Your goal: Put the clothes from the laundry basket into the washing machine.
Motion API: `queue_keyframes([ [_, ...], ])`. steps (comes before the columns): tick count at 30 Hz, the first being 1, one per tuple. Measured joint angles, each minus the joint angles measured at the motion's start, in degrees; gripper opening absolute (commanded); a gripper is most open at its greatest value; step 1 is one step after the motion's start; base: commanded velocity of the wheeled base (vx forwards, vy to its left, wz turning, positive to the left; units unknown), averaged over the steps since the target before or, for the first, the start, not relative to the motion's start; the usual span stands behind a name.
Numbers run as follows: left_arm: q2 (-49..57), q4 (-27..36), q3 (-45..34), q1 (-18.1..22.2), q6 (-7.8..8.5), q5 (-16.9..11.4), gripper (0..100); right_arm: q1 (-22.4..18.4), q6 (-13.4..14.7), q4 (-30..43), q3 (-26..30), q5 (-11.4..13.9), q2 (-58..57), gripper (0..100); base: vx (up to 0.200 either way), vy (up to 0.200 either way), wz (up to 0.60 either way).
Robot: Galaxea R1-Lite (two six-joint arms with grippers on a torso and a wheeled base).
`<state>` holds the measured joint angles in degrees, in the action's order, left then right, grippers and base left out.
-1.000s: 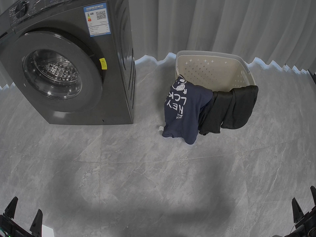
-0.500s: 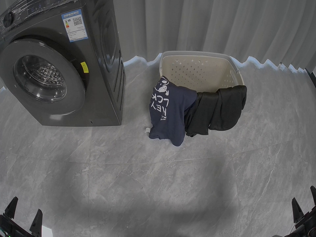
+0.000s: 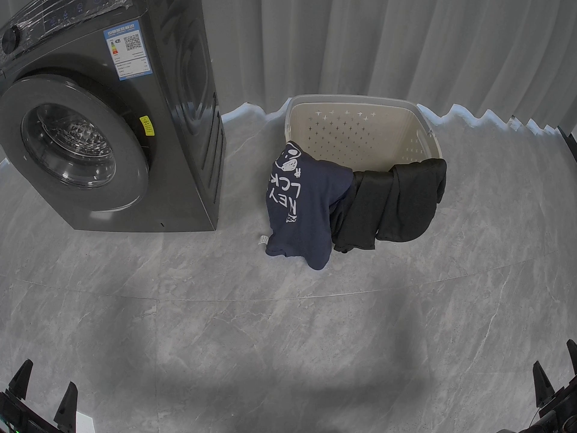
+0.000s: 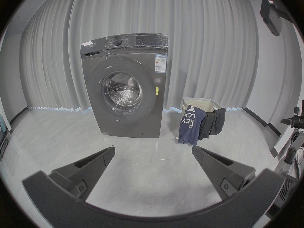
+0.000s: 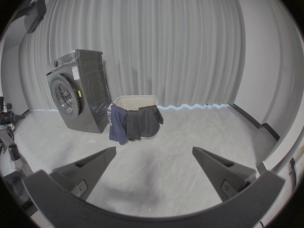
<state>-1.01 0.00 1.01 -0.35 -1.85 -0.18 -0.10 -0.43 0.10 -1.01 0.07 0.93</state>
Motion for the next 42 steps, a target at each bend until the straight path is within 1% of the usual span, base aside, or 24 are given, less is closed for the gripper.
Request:
queue_keyframes([
  [12,0.0,0.0,0.0,0.0,-0.28,0.2,100,0.0,0.0,0.0,0.0,0.0,0.0,100,0.000,0.000,0.00],
  [27,0.0,0.0,0.0,0.0,-0.24,0.1,100,0.0,0.0,0.0,0.0,0.0,0.0,100,0.200,0.000,0.00],
  [33,0.0,0.0,0.0,0.0,-0.22,0.2,100,0.0,-0.1,0.0,0.0,0.0,0.0,100,0.000,0.000,0.00],
  [37,0.0,0.0,0.0,0.0,0.00,0.2,100,-0.1,-0.1,0.0,0.0,0.0,0.0,100,0.000,-0.200,0.00],
  [42,0.0,0.0,0.0,0.0,-0.11,0.2,100,0.0,-0.1,0.0,0.0,0.0,0.0,100,0.000,-0.200,0.00],
])
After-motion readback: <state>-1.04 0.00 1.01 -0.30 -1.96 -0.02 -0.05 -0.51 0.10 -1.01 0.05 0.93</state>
